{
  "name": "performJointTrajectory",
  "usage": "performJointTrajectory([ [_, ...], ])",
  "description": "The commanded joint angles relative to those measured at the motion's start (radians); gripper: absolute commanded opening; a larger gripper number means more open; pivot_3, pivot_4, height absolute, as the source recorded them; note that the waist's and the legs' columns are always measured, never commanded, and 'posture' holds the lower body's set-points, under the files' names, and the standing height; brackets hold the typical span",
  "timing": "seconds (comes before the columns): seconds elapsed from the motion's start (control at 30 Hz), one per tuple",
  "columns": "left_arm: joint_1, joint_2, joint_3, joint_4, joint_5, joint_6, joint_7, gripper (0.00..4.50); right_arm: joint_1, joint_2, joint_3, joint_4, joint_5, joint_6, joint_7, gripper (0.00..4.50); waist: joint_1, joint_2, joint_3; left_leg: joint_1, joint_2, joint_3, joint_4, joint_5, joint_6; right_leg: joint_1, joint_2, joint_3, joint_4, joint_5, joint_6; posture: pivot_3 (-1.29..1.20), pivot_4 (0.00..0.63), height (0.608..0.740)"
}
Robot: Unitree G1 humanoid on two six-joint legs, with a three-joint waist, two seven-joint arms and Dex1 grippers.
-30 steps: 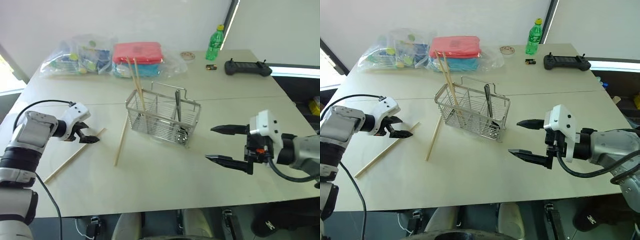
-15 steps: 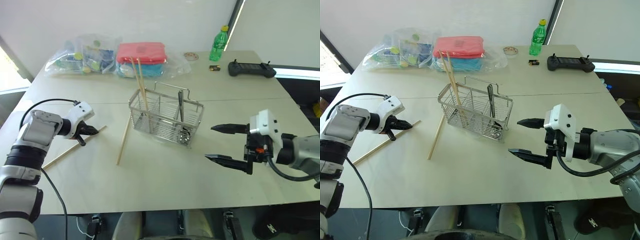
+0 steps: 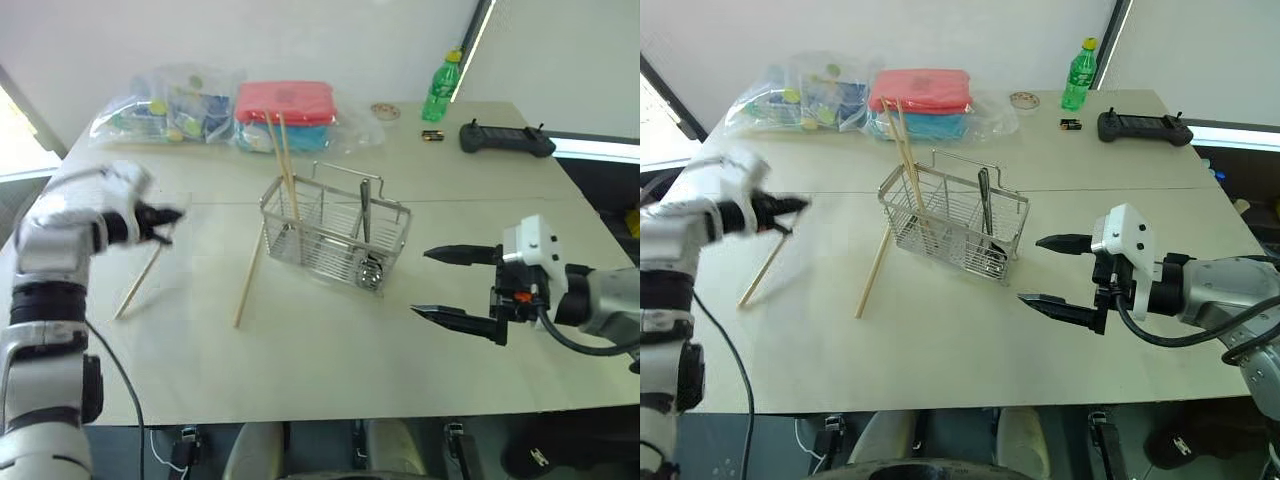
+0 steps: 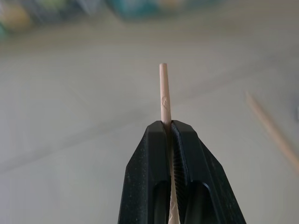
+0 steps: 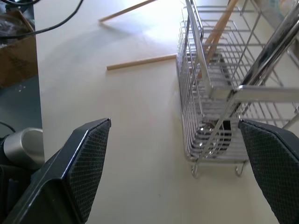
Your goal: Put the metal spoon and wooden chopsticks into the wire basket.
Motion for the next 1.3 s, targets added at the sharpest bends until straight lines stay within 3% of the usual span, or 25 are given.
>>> performJointTrajectory([
  [0.03, -0.101, -0.040, 0.182, -0.089, -0.146, -0.069, 0.135, 0.03, -0.020, -0.009, -0.006, 0.002, 0.000, -0.014, 0.002, 4.48, -0.001, 0.000, 0.000, 0.000, 0.000, 0.000, 0.000, 0.000, 0.000, 0.000, -0.001, 0.000, 0.000, 0.000, 0.000, 0.00, 0.150, 0.692],
  [0.17, -0.186, -0.119, 0.217, -0.206, -0.253, -0.040, 0.230, 0.03, -0.012, -0.013, -0.004, -0.002, -0.003, -0.012, 0.011, 4.48, -0.001, 0.000, 0.000, 0.001, -0.005, 0.001, 0.000, 0.000, 0.000, 0.001, -0.002, 0.000, 0.000, 0.000, 0.001, 0.00, 0.150, 0.692],
  [0.33, -0.234, -0.214, 0.099, -0.379, -0.301, 0.002, 0.257, 0.03, 0.012, -0.014, -0.020, -0.002, -0.011, -0.014, 0.018, 4.48, 0.001, -0.001, 0.000, 0.003, -0.007, 0.000, 0.000, 0.001, -0.002, 0.005, -0.002, 0.000, 0.001, 0.000, 0.001, 0.00, 0.150, 0.692],
  [0.53, -0.358, -0.323, 0.011, -0.400, -0.346, 0.006, 0.277, 0.03, 0.047, -0.002, -0.044, -0.023, -0.001, -0.011, 0.000, 4.48, -0.003, -0.001, 0.000, 0.003, -0.008, -0.002, 0.000, 0.001, -0.002, 0.006, -0.002, 0.000, 0.000, 0.000, 0.001, 0.00, 0.150, 0.692],
  [1.1, -0.136, -0.401, -0.157, -0.451, -0.299, -0.008, 0.229, 0.03, 0.096, 0.018, -0.096, -0.048, 0.023, -0.014, -0.057, 4.48, 0.001, 0.001, 0.000, 0.003, -0.008, -0.002, 0.000, 0.001, -0.002, 0.006, -0.002, 0.000, -0.001, -0.001, 0.002, 0.00, 0.150, 0.692],
  [1.13, -0.134, -0.404, -0.157, -0.453, -0.304, -0.001, 0.232, 0.74, 0.095, 0.019, -0.093, -0.048, 0.021, -0.016, -0.057, 4.48, 0.001, 0.001, 0.001, 0.003, -0.008, -0.002, 0.001, 0.001, -0.002, 0.006, -0.002, 0.000, -0.001, -0.001, 0.002, 0.00, 0.150, 0.692],
  [1.2, -0.133, -0.408, -0.154, -0.455, -0.313, 0.012, 0.240, 1.50, 0.097, 0.018, -0.085, -0.046, 0.011, -0.023, -0.052, 4.48, 0.000, 0.001, 0.001, 0.003, -0.008, -0.002, 0.001, 0.001, -0.002, 0.006, -0.002, 0.000, -0.001, -0.001, 0.002, 0.00, 0.150, 0.692],
  [1.3, -0.127, -0.402, -0.157, -0.481, -0.321, 0.038, 0.242, 3.11, 0.094, 0.021, -0.076, -0.046, 0.008, -0.026, -0.053, 4.48, -0.003, 0.001, 0.001, 0.004, -0.008, -0.002, 0.000, 0.001, -0.002, 0.006, -0.002, 0.000, -0.001, -0.001, 0.002, 0.00, 0.150, 0.692],
])
